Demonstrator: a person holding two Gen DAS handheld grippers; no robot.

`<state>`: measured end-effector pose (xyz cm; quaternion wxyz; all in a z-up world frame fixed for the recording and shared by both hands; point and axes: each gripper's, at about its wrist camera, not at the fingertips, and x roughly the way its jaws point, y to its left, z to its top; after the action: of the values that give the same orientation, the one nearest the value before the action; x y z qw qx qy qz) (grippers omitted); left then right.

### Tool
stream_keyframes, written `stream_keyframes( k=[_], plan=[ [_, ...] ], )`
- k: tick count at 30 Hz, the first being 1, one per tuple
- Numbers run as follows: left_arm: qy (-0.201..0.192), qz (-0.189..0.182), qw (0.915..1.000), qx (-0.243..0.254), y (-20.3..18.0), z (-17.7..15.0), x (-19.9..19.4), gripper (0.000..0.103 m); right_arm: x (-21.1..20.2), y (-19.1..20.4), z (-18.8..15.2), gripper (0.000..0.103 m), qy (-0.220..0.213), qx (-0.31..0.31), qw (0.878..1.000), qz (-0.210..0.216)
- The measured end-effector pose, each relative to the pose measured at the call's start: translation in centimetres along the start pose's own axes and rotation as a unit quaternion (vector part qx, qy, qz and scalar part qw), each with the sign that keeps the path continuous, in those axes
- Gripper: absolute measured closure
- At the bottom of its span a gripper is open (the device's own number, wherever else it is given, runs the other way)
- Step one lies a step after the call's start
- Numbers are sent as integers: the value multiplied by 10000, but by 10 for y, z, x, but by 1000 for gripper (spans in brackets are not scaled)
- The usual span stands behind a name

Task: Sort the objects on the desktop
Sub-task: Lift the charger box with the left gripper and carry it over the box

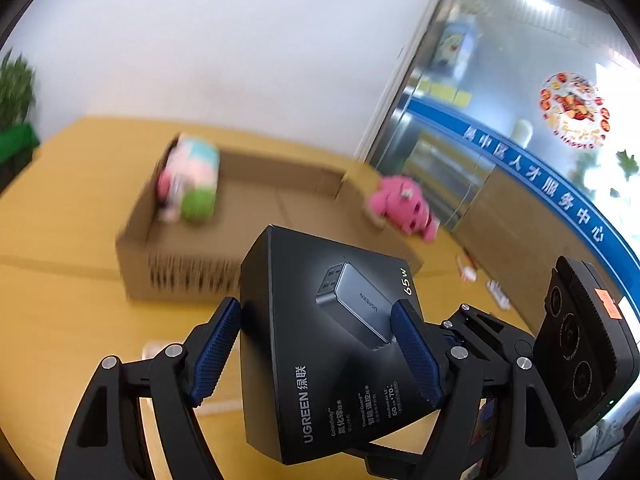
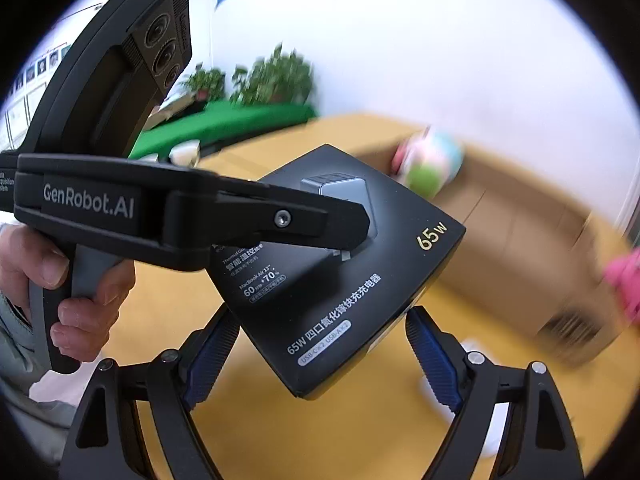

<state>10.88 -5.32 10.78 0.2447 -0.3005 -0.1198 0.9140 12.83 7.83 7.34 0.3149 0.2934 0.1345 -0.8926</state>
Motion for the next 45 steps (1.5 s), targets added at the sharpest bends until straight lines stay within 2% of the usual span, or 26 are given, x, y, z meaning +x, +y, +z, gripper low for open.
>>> stream_keyframes(
  k=[3,8,13,21,27,31,38,45],
  plan=[
    [-470,-51,9974,551,-24,40,-11,23,-17,-14,33,18,-290,-165,9990,-311],
    [-888,-169,9910,985,-46,86,-22,23,-49,-37,81,18,-753,-264,9938,-778],
    [-1073,-142,9867,1211,-60,115,-24,23,-62,-50,105,18,-994,-409,9882,-1095],
    [-1266,-277,9807,1467,-62,157,-21,23,-59,-69,147,18,-1144,-480,9841,-1275],
    [-1496,-370,9786,1361,-53,202,-7,23,-58,-104,184,18,-1203,-686,9818,-1302],
    [-1515,-367,9789,1322,-45,231,10,23,-59,-123,202,18,-1190,-838,9803,-1337],
    [-1535,-372,9817,1067,-24,270,47,23,-37,-160,239,18,-1139,-935,9815,-1219],
    [-1198,-403,9895,706,16,292,109,23,3,-200,253,18,-913,-819,9878,-959]
  ],
)
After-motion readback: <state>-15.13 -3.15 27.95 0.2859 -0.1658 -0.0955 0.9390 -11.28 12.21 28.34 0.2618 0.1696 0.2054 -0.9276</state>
